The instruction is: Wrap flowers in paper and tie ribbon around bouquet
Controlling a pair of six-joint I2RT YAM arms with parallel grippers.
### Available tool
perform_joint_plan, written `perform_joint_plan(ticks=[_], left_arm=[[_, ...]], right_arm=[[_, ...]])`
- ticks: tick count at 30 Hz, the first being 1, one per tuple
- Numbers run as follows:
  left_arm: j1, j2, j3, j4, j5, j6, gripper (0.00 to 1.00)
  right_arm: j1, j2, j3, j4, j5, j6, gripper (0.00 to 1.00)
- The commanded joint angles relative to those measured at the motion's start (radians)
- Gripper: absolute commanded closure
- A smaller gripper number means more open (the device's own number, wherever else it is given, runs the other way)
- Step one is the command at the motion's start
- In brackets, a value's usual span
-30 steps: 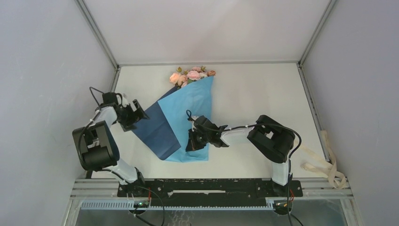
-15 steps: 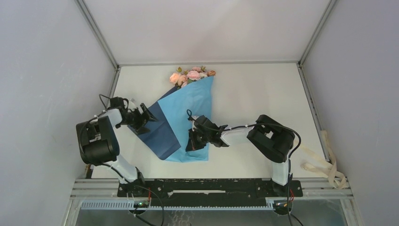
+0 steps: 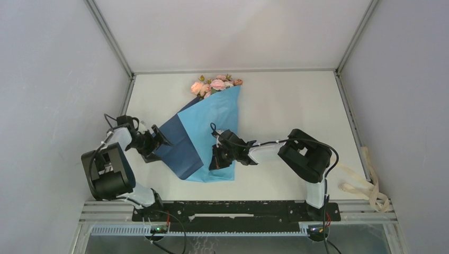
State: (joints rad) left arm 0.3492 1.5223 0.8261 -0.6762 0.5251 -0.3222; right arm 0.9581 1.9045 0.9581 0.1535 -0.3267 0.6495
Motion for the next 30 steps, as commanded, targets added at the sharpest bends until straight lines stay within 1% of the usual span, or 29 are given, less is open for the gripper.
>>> perform_joint_plan(ticks=[1,4,6,8,10,12,15,18,21,23,25,27,30], left_arm=[[-0.009,-0.066,-0.020,-0.124,-0.097,-0.001,0.08],[-0.023,-0.093,-0.106,-0.053,-0.105,-0.052,0.08],[-0.038,-0.088,-0.173,0.035,-0.102,-0.080,0.05],[-0.046,-0.054,-0.185,0.090,-0.100,-0.079,0.06],[-0.046,-0.013,-0.154,0.083,-0.071,-0.056,0.07],[-0.047,0.019,-0.131,0.090,-0.035,-0.038,0.13],[-0.051,0.044,-0.136,0.115,0.008,-0.037,0.24],[-0.054,0.015,-0.146,0.127,0.036,-0.039,0.37],[-0.063,-0.031,-0.167,0.150,0.059,-0.048,0.53],[-0.063,-0.061,-0.188,0.164,0.064,-0.057,0.66],[-0.063,-0.097,-0.199,0.171,0.064,-0.063,0.74],[-0.062,-0.131,-0.206,0.175,0.071,-0.072,0.77],[-0.063,-0.189,-0.226,0.179,0.079,-0.090,0.78]], right_arm=[[0.004,-0.014,0.001,-0.029,0.031,0.000,1.00],[0.005,-0.016,0.002,-0.031,0.037,0.002,1.00],[0.003,-0.014,0.003,-0.029,0.036,0.002,1.00],[0.002,-0.010,0.014,-0.045,0.036,-0.002,1.00],[0.002,-0.009,0.023,-0.061,0.041,-0.007,1.00],[0.001,-0.005,0.024,-0.054,0.037,-0.005,1.00],[0.000,0.007,0.036,-0.054,0.029,-0.003,1.00],[0.000,0.010,0.037,-0.052,0.028,0.001,1.00],[0.000,0.011,0.037,-0.052,0.028,0.002,1.00],[0.000,0.011,0.037,-0.052,0.027,0.002,1.00],[0.002,0.010,0.037,-0.054,0.027,0.001,1.00],[0.004,0.009,0.036,-0.056,0.030,-0.003,1.00],[0.005,0.008,0.037,-0.060,0.031,-0.006,1.00]])
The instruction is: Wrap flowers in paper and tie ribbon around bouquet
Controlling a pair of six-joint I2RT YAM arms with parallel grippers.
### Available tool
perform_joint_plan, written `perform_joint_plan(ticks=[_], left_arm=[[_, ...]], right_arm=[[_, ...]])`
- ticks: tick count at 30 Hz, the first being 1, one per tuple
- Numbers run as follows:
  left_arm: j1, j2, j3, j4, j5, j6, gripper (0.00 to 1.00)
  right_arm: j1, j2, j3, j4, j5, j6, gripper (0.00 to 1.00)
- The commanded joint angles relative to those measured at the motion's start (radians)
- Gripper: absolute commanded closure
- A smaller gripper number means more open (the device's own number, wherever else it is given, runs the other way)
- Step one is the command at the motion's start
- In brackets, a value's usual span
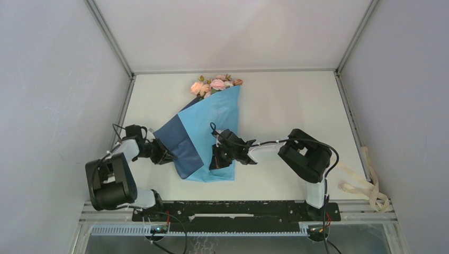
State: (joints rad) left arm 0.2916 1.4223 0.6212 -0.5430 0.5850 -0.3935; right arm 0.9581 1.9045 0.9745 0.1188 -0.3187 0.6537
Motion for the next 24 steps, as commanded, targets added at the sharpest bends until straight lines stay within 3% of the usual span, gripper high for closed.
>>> perform_joint_plan(ticks=[1,4,9,15,24], left_arm=[[-0.006,-0.111,-0.033,0.052,0.031,-0.028,0.78],[-0.008,-0.165,-0.067,0.102,0.106,-0.071,0.77],[-0.015,-0.183,-0.092,0.121,0.133,-0.095,0.67],[-0.029,-0.230,-0.060,0.065,0.198,-0.112,0.60],[-0.013,-0.255,-0.078,0.010,0.049,-0.116,0.51]], right_arm=[[0.006,0.008,0.021,-0.025,0.024,-0.011,1.00],[0.008,0.008,0.020,-0.030,0.028,-0.015,1.00],[0.009,0.010,0.021,-0.034,0.030,-0.017,1.00],[0.009,0.015,0.020,-0.034,0.030,-0.016,1.00],[0.009,0.012,0.021,-0.055,0.038,-0.023,1.00]])
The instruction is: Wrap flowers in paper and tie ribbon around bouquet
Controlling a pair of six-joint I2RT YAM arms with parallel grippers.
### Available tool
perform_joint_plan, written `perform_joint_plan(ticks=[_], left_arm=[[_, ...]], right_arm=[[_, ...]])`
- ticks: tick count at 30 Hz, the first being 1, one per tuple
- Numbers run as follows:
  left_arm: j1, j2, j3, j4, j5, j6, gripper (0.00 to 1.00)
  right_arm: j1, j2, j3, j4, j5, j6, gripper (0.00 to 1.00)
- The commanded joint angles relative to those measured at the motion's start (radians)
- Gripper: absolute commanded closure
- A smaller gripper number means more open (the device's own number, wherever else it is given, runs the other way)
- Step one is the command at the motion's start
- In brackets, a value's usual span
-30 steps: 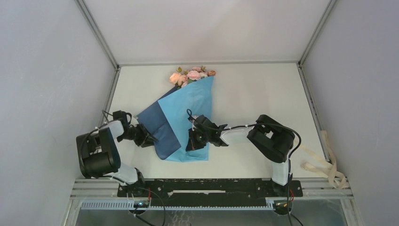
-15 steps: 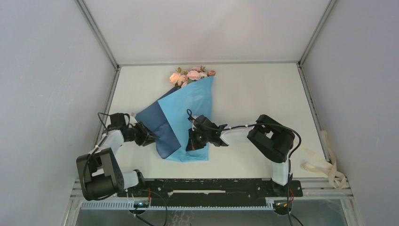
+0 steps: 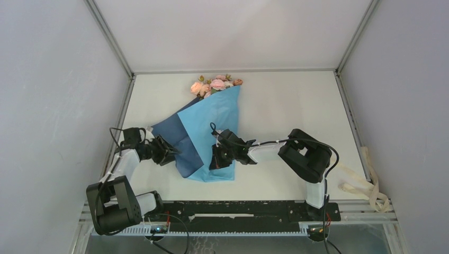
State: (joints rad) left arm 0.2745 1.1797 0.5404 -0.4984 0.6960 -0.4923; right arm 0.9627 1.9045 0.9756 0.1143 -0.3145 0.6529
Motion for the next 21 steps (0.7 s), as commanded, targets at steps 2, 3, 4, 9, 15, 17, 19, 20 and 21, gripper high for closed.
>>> perform_joint_plan(ticks=[2,3,4,9,15,17,19,20,21], left_arm=[[0.004,-0.011,0.013,-0.075,-0.116,0.007,0.47],[0.005,-0.009,0.013,-0.093,-0.149,0.020,0.44],[0.004,-0.009,0.009,-0.107,-0.182,0.023,0.40],[-0.023,0.000,0.022,-0.133,-0.214,0.038,0.29],[-0.072,0.021,0.001,-0.077,-0.219,0.031,0.00],[-0.072,0.033,-0.016,-0.041,-0.236,0.035,0.00],[-0.073,0.035,-0.025,-0.010,-0.233,0.042,0.00],[-0.072,0.034,-0.030,0.002,-0.228,0.043,0.00],[-0.072,0.035,-0.032,0.013,-0.224,0.045,0.00]], right_arm=[[0.004,0.009,0.020,-0.053,0.035,-0.023,1.00],[0.004,0.008,0.020,-0.052,0.036,-0.023,1.00],[0.005,0.007,0.019,-0.051,0.034,-0.024,1.00],[0.003,0.000,0.019,-0.061,0.036,-0.029,1.00],[0.002,-0.014,0.020,-0.084,0.050,-0.039,1.00],[0.001,-0.017,0.020,-0.086,0.053,-0.039,1.00],[0.002,-0.019,0.020,-0.083,0.055,-0.038,1.00],[0.002,-0.019,0.020,-0.081,0.056,-0.036,1.00],[0.002,-0.018,0.020,-0.079,0.055,-0.036,1.00]])
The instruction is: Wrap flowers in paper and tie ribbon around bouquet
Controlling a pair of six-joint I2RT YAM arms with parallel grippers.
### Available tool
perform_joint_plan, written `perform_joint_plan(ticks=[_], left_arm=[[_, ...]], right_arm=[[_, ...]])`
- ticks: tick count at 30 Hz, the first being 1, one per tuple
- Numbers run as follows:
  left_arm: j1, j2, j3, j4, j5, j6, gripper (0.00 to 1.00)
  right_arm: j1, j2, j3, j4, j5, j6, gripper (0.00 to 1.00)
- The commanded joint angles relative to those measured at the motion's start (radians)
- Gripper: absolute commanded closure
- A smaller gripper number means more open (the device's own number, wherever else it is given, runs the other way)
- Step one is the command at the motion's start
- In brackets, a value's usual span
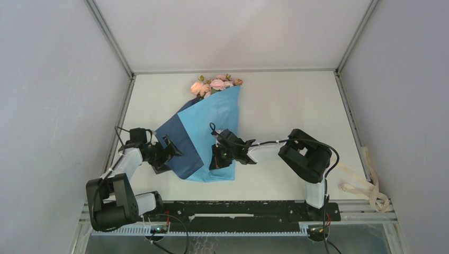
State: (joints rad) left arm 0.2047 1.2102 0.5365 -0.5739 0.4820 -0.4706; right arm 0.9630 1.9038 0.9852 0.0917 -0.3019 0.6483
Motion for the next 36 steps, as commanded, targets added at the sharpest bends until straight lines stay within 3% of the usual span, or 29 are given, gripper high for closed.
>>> perform_joint_plan(ticks=[1,3,7,12,21,24,31,36], left_arm=[[-0.002,0.008,-0.031,0.097,-0.005,0.027,0.00],[-0.001,0.013,-0.033,0.112,0.002,0.029,0.03],[0.010,0.005,-0.033,0.117,0.034,0.022,0.35],[0.029,-0.009,-0.021,0.092,0.080,-0.006,0.55],[0.057,-0.050,-0.034,0.076,0.222,-0.063,0.56],[0.036,-0.040,-0.057,0.143,0.217,-0.079,0.65],[0.030,-0.047,-0.040,0.154,0.196,-0.043,0.99],[0.028,-0.065,0.001,0.133,0.218,-0.023,1.00]], right_arm=[[0.001,-0.016,0.010,-0.054,0.042,-0.032,1.00],[0.001,-0.012,0.010,-0.050,0.039,-0.030,1.00],[0.001,-0.012,0.010,-0.050,0.039,-0.030,1.00],[0.001,-0.012,0.009,-0.051,0.035,-0.032,1.00],[0.002,-0.009,0.010,-0.055,0.030,-0.034,1.00],[0.000,-0.008,0.010,-0.056,0.035,-0.032,1.00],[-0.002,-0.002,0.010,-0.044,0.029,-0.016,1.00],[-0.009,0.004,0.010,-0.040,0.019,0.002,1.00]])
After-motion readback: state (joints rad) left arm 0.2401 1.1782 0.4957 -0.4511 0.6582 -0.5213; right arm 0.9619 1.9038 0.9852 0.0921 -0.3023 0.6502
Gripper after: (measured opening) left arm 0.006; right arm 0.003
